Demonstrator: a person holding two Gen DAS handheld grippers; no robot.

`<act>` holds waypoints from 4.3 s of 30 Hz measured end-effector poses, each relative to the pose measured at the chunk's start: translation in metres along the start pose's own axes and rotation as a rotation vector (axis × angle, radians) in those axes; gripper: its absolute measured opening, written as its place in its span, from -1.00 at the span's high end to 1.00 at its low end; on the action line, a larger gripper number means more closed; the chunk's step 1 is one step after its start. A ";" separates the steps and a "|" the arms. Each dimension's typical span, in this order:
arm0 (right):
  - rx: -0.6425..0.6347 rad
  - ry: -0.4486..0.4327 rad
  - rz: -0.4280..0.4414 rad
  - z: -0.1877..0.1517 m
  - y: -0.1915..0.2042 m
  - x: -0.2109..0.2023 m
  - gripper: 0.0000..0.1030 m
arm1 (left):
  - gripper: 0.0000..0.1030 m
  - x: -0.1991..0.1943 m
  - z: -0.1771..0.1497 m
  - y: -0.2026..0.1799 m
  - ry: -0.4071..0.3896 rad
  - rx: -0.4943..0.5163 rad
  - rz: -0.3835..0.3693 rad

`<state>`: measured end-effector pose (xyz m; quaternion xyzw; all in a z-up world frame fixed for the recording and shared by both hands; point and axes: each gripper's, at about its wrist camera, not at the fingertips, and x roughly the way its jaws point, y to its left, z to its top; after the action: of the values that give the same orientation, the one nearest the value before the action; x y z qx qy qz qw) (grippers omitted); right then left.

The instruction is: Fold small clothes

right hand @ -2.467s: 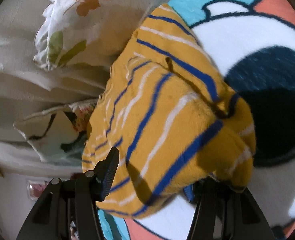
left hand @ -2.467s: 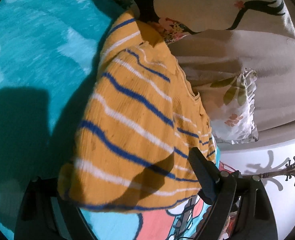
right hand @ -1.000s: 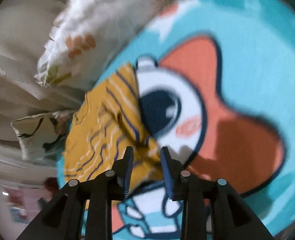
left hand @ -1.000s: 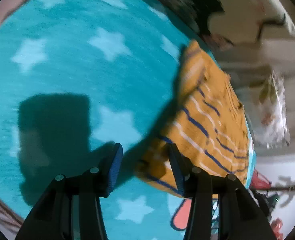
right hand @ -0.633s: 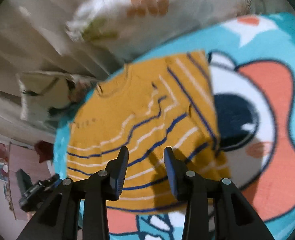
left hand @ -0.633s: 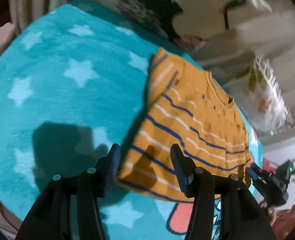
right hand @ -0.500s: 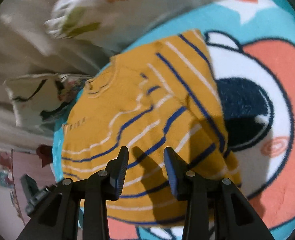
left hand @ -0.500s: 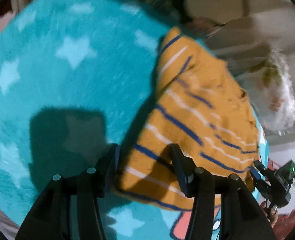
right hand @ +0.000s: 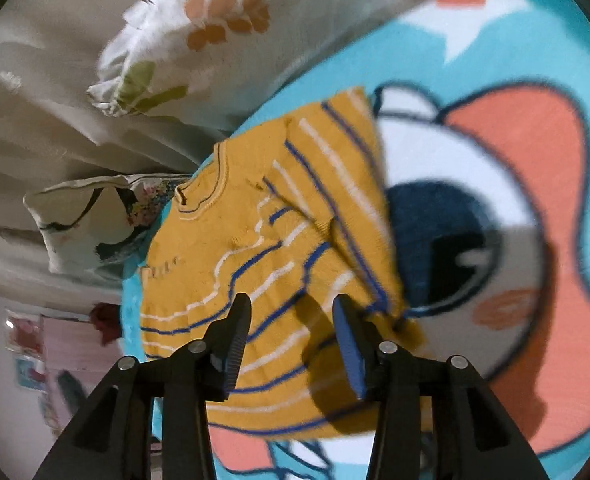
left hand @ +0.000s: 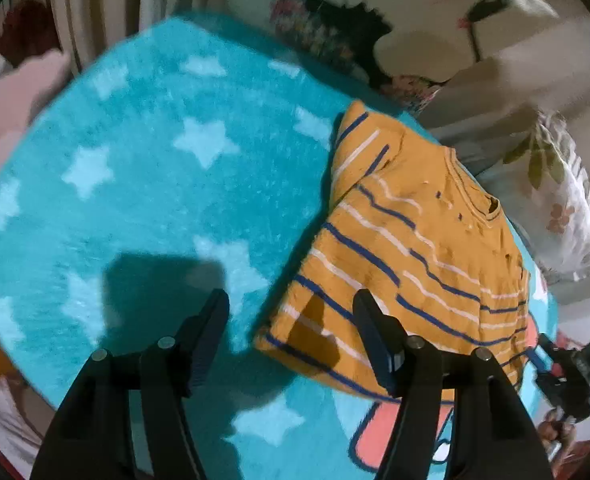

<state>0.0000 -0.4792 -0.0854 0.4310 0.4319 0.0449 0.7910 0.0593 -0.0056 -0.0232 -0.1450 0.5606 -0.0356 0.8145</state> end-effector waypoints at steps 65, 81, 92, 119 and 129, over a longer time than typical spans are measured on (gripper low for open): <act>-0.537 0.228 -0.255 -0.127 0.283 0.177 -0.22 | -0.49 -0.001 0.040 0.080 -0.022 0.175 0.180; -0.700 0.168 -0.719 -0.135 0.340 0.287 -0.37 | -0.49 0.011 0.047 0.135 0.057 0.049 0.117; -0.673 0.161 -0.658 -0.123 0.332 0.268 0.53 | -0.49 0.020 0.041 0.108 0.078 0.115 -0.158; -0.501 0.220 -0.202 -0.068 0.287 0.180 0.62 | 0.80 0.013 0.006 -0.049 0.097 0.255 -0.433; -0.434 0.176 -0.041 -0.023 0.223 0.102 0.63 | 0.82 -0.020 -0.037 -0.146 0.056 0.293 -0.403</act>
<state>0.1140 -0.2799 0.0039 0.2363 0.4881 0.1582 0.8252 0.0332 -0.1477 0.0226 -0.1330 0.5314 -0.2822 0.7876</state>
